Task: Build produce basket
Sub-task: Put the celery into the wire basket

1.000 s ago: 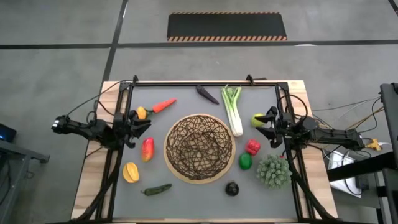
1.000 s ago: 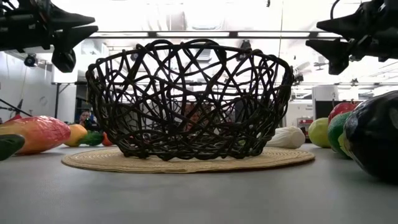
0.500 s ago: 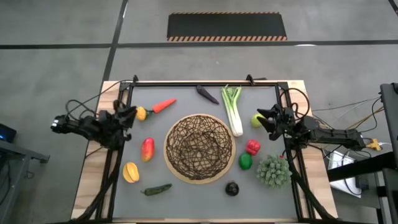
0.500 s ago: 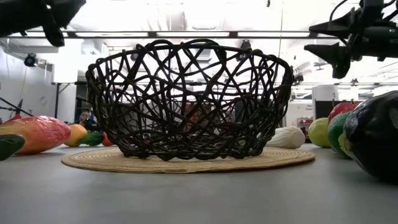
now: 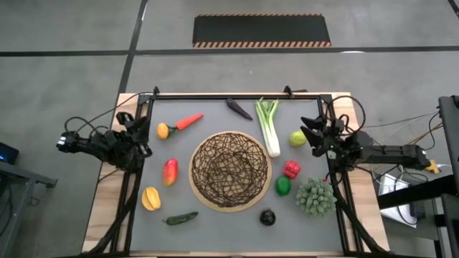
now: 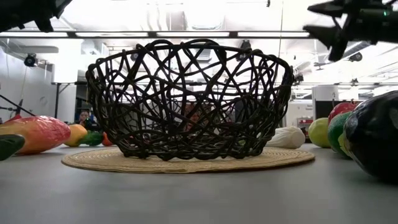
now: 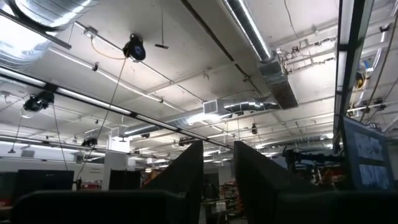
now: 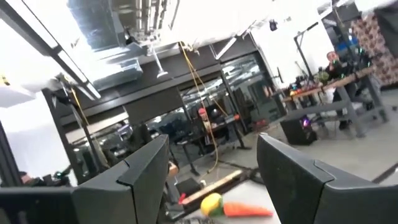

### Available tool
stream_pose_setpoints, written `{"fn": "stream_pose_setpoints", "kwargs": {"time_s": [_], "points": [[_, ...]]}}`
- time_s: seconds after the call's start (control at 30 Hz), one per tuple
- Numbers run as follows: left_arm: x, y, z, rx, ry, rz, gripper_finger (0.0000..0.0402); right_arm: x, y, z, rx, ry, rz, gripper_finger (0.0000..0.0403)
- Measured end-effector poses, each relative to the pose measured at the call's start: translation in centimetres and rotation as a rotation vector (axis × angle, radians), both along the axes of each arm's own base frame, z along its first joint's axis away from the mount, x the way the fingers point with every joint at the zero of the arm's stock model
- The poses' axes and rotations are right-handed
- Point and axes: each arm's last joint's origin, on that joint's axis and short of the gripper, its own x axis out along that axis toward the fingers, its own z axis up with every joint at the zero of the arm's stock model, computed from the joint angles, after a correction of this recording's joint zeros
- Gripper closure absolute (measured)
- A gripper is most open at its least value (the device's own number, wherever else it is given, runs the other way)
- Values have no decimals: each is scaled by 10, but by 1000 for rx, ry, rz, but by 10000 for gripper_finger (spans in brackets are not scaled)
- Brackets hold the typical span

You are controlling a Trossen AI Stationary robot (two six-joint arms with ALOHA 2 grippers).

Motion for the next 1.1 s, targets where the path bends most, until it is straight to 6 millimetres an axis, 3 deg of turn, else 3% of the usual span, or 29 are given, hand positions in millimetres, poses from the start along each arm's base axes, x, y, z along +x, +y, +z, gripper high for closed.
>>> {"fn": "stream_pose_setpoints", "kwargs": {"time_s": [0.1,0.4,0.9,1.1], "points": [[0,0,0,0,0,0,332,7,-1,16,-36,30,-34,174],[2,0,-1,4,15,0,332,56,-11,38,65,328,-225,174],[1,0,0,-1,4,2,332,105,-37,79,389,677,-353,173],[1,0,0,-1,7,4,332,123,-54,91,477,830,-437,144]]}}
